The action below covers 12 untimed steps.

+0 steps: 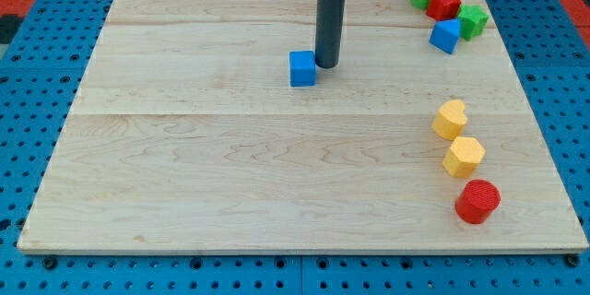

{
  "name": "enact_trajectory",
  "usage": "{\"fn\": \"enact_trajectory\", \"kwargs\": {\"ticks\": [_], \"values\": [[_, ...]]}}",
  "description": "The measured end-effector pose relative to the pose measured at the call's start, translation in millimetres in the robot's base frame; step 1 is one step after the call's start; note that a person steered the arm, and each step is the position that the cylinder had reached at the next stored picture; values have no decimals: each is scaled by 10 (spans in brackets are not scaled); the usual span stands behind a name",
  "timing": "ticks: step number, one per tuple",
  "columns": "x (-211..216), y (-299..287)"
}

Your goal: Move yellow blocks to the center of the board

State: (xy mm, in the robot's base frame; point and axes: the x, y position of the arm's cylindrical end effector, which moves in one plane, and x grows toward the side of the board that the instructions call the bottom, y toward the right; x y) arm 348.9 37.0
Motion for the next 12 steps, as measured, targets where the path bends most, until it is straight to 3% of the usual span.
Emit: {"fn": "enact_trajectory", "kwargs": {"ticks": [2,5,6,7,9,10,11,12], "values": [[34,-289],[427,2434],[1016,2530],[1201,2067],[1115,748],[757,630],[645,31],[643,140]]}}
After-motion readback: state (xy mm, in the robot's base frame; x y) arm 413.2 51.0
